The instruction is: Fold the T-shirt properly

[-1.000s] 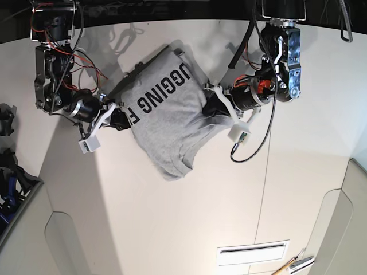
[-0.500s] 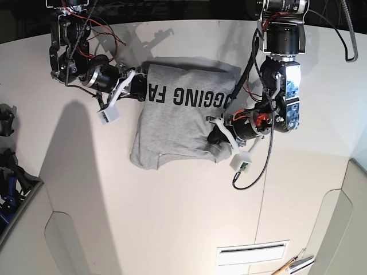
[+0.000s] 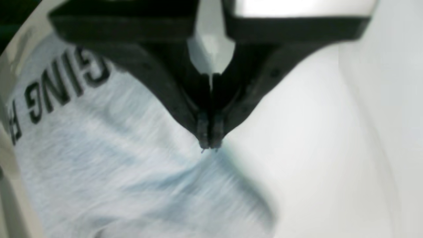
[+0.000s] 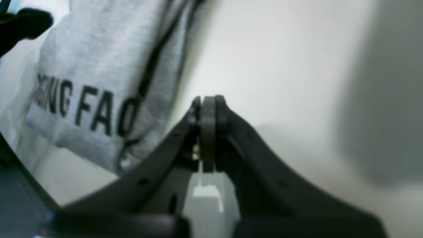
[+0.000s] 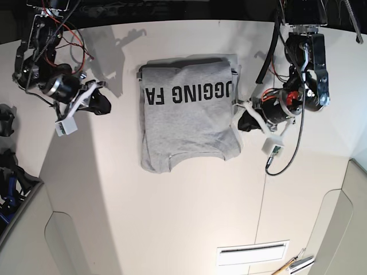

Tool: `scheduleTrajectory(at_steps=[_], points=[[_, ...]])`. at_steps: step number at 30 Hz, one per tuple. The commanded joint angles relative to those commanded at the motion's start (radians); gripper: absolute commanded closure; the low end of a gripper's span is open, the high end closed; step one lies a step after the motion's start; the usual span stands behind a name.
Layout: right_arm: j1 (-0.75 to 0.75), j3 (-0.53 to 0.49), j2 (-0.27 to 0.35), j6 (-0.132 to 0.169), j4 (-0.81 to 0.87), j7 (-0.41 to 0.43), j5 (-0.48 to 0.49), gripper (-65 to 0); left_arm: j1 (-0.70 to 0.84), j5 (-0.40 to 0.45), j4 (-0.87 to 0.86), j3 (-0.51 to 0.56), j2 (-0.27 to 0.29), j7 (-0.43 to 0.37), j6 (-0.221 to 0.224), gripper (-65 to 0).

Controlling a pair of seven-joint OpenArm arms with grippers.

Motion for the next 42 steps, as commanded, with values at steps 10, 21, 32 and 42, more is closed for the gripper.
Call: scheduleTrajectory(at_steps=[10, 21, 32, 42], points=[[-0.199, 0.004, 0.175, 0.016, 0.001, -0.032, 0.187, 0.0, 0.409, -0.043, 0.258, -0.25, 0.0, 0.015, -0.012, 0.0], [-0.447, 0.002, 0.405, 0.018, 0.023, -0.058, 0.311, 0.0, 0.907, 0.031, 0.33, -0.356, 0.006, 0.042, -0.011, 0.0], [-0.708, -0.085, 0.422, 0.007, 0.005, -0.057, 0.343, 0.0, 1.149, 0.367, 0.043, -0.022, -0.125, -0.138, 0.181, 0.0], [-0.673, -0.446, 0.422, -0.012, -0.272, 0.056, 0.134, 0.0, 0.826, 0.392, -0.465, 0.267, -0.13, -0.241, 0.191, 0.0]])
